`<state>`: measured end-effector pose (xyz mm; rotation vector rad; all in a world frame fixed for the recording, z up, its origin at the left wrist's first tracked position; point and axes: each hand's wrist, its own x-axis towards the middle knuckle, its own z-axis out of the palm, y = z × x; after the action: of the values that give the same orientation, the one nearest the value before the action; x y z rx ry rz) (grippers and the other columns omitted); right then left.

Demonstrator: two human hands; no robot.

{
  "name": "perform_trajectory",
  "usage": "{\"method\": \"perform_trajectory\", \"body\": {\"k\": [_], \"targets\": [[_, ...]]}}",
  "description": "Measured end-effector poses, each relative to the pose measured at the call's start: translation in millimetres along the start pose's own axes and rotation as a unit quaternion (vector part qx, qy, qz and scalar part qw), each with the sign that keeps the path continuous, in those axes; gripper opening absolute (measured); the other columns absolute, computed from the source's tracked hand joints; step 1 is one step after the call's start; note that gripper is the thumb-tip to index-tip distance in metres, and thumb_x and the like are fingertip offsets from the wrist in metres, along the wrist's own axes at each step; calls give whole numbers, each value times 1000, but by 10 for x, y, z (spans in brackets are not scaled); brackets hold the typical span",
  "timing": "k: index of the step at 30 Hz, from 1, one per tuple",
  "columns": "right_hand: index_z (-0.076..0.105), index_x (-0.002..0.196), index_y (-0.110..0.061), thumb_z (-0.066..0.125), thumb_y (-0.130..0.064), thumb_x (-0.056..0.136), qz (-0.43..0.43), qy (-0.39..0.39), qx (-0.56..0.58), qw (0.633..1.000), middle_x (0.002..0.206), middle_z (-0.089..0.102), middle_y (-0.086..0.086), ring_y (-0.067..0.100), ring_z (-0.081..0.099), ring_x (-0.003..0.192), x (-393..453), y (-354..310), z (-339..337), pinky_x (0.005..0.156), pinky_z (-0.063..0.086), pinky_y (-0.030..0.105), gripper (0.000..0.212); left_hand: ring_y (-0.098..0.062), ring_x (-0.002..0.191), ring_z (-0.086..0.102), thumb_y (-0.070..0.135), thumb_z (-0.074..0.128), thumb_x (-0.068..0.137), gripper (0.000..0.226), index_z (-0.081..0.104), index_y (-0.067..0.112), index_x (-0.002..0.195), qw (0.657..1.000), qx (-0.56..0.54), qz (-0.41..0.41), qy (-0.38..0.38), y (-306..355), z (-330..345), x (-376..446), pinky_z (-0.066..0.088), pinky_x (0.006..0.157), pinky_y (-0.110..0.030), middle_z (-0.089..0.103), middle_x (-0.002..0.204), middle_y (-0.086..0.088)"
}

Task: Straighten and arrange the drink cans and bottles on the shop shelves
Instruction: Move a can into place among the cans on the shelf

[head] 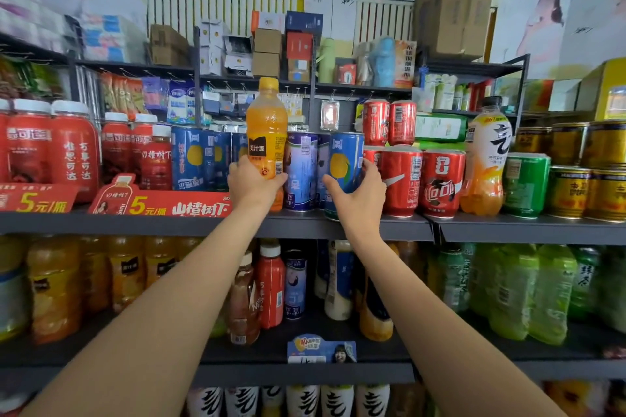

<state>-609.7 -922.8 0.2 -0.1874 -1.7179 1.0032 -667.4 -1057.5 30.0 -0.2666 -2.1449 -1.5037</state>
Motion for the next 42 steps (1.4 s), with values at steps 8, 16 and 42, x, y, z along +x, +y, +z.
{"method": "perform_trajectory", "body": {"k": [8,16,42], "targets": [[51,108,-9,68,-43,76,-32,26,55,998,99,59,6,27,56,96,-317,-490,391,82,49,41,50,-21,106,57,34,78,69,48,58,17,110,988,-134,77,17,-20,-557,-9,45,96,-39,62,113,-4],[45,121,-1,66,-29,85,9,46,-23,999,117,42,12,23,46,108,-509,-625,576,80,32,18,51,-15,102,60,29,79,71,39,58,27,104,968,-187,121,-117,-28,-1040,101,48,96,-42,65,107,5],[41,118,-4,65,-36,85,-13,-67,-239,969,122,51,13,32,53,109,-392,-852,1037,78,44,39,52,-15,89,59,27,77,72,30,56,25,92,987,-123,80,-58,-559,-1475,259,49,85,-35,65,100,2]]}}
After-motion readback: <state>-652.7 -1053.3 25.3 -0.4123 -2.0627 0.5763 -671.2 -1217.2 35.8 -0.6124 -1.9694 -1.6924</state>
